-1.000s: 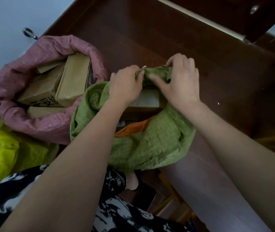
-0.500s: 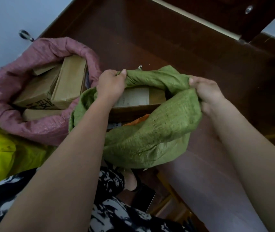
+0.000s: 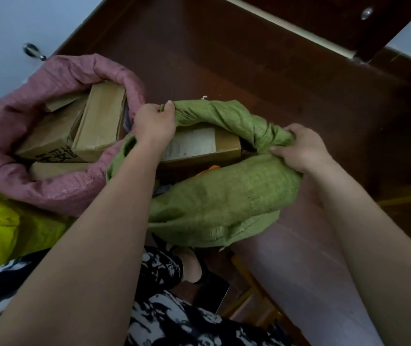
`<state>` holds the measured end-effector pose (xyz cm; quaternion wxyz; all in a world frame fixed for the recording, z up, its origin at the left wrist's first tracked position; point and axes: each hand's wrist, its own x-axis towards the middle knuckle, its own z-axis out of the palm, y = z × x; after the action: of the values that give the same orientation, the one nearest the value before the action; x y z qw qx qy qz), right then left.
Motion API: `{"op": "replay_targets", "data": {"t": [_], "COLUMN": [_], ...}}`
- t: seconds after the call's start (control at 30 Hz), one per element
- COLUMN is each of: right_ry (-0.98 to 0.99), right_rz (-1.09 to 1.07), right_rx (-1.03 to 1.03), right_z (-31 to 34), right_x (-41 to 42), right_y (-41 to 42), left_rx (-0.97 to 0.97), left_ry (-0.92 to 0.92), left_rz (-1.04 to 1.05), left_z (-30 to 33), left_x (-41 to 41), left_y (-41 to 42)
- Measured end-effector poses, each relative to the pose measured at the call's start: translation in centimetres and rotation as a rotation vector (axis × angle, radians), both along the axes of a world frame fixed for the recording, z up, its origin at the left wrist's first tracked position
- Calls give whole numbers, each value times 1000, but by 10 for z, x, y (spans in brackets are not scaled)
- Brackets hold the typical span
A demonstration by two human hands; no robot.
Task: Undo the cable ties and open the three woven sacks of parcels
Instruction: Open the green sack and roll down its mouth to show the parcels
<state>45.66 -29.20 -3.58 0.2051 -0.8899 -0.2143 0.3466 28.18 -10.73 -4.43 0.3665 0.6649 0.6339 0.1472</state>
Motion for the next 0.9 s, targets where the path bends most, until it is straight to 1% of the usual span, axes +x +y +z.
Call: {"op": "replay_targets", "data": {"t": [0.03,0.1,0.13,0.17,0.23,0.27,0.33,0.37,0.43,0.57,0.6,0.67,0.7,0.73,0.8,0.83,0.9], "right_ry": [99,428,542,598,636,642,633,623,620,602,585,507,518,563,700,738,773], "right_rz": [-113,-398,-507,-584,-719,-782,-870,-890,-849,-730,-710,-726,-745,-774,-813,-827,-868], "right_rx": [93,280,334,348,335,325,323,315,287,207,174,88,74,94,141,158,145], "right_z": [-1,-3,-7,-11,-22,-25,-29,-26,-23,-1,-6,-64,-78,-69,-4,19,24], "right_x": [2,1,0,0,-3,-5,-7,-10,-11,-19,-16,9,12,3,-38,-54,-68], "right_y": [-5,-12,-15,-18,-21,-22,-24,-24,-23,-29,-34,-46,-49,-50,-49,-50,-52], "left_rx": [1,4,6,2,-27,-33,28,68,80,-26,-40,-74,-106,-152,-263,-309,-385], "left_ry": [-12,-26,-35,-56,-62,-1,194,256,302,385,392,381,366,350,312,284,220], "left_rz": [28,76,73,55,12,-6,-16,-7,19,140,175,261,310,359,454,498,591], "left_z": [1,0,-1,-2,-2,-1,2,6,12,26,29,34,35,36,38,39,36], "left_x": [-1,-4,-6,-8,-13,-16,-23,-26,-29,-31,-32,-35,-36,-37,-39,-40,-42], "left_y": [0,-2,-4,-5,-11,-15,-27,-34,-47,-68,-72,-83,-88,-93,-106,-114,-125]}}
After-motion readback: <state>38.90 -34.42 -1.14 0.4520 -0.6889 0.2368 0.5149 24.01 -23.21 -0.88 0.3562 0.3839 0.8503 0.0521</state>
